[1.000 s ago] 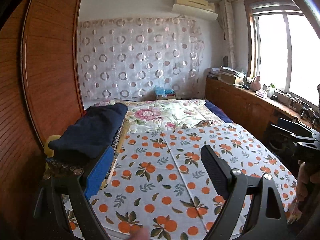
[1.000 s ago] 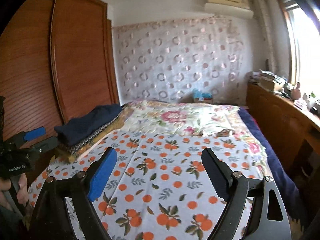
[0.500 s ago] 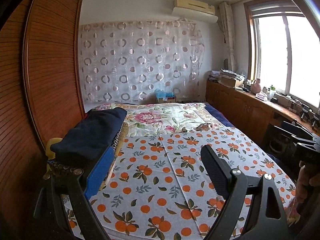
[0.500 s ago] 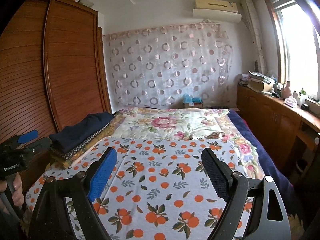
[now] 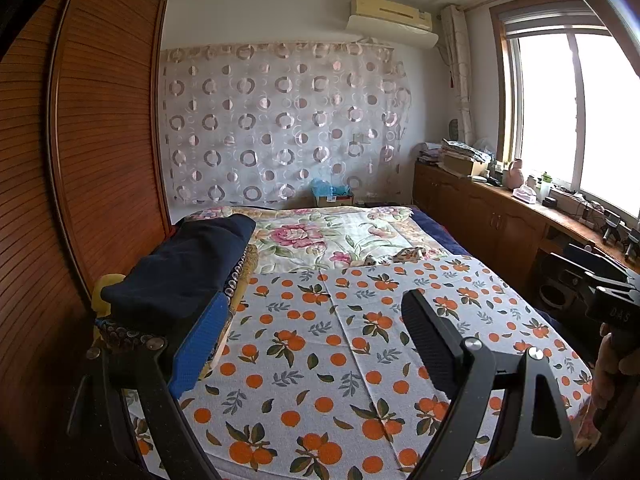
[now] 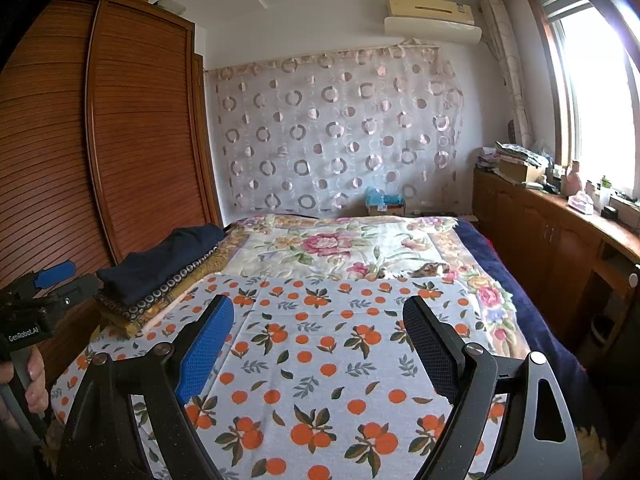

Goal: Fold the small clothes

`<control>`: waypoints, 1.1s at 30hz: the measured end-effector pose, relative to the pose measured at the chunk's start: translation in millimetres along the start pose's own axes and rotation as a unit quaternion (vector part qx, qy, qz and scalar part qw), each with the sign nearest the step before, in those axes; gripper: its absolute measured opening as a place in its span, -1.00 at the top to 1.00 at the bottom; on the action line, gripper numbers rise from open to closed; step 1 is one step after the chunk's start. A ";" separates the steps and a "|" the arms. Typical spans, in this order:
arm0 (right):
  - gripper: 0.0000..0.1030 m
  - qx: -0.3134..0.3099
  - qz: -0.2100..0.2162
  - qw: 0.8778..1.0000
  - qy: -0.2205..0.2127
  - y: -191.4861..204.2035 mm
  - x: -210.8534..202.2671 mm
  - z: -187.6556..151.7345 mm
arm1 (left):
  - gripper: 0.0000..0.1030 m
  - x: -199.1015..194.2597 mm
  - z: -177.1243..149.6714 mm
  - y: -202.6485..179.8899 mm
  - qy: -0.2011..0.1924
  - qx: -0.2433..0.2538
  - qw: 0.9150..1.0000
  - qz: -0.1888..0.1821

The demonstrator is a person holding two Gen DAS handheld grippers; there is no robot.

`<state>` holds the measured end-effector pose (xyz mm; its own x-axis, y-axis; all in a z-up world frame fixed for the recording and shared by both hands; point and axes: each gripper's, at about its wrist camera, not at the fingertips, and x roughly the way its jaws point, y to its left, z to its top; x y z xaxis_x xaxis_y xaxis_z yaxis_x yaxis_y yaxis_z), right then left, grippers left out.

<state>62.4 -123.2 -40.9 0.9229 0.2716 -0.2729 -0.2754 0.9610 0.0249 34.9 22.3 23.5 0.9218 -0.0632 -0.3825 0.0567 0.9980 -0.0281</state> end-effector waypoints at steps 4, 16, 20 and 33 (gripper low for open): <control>-0.70 0.000 -0.001 1.000 0.003 -3.8 -1.9 1.1 | -0.73 0.0 0.0 0.4 0.001 -0.001 1.000 -0.001; -0.70 -0.003 -0.001 1.000 0.006 -17.5 -10.6 5.0 | -0.73 0.2 -0.4 1.0 0.000 -0.001 1.000 -0.001; -0.70 -0.004 -0.001 1.000 0.006 -18.0 -11.0 5.2 | -0.73 -0.4 -0.3 1.1 0.000 -0.001 1.000 0.000; -0.70 -0.005 0.001 1.000 0.006 -21.4 -16.2 8.7 | -0.73 0.7 -1.5 1.8 0.000 -0.001 1.000 -0.001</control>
<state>55.7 -147.7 -28.6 0.9190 0.2733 -0.2841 -0.2807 0.9597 0.0153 35.0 24.1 21.9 0.9221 -0.0649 -0.3816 0.0576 0.9979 -0.0303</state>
